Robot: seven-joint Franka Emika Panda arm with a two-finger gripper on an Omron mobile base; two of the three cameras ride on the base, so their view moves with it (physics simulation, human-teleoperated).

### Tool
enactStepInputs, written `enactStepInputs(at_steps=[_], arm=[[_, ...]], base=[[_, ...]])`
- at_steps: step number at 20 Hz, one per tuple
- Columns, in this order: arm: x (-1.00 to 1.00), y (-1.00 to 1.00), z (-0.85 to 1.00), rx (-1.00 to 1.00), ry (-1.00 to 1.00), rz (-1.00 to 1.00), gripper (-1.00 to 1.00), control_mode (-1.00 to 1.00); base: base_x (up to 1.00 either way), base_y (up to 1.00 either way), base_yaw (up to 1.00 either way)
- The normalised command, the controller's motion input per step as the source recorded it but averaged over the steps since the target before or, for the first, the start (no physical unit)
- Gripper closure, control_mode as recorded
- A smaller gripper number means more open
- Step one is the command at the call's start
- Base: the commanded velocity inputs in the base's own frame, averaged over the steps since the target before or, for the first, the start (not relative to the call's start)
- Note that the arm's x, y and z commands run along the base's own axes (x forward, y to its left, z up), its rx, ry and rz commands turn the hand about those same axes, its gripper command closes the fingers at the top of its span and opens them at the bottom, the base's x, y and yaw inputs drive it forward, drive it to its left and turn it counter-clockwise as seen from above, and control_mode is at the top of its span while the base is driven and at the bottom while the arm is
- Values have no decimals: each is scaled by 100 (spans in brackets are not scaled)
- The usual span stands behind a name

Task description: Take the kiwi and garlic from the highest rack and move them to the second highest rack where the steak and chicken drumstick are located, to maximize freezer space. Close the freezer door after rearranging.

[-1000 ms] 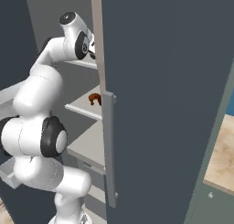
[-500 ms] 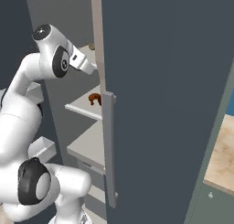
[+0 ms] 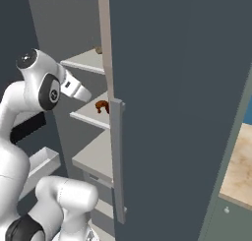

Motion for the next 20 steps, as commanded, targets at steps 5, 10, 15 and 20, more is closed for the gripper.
enactStepInputs(at_steps=[5,10,15,20], arm=[[26,-2,-44,0,0,0,100,-100],[62,-3,-28,0,1,0,100,-100],[85,-16,-21,3,14,0,100,-100],[73,-13,-27,2,12,0,100,-100]], base=[[0,0,0],[0,0,0],[0,0,0],[0,0,0]])
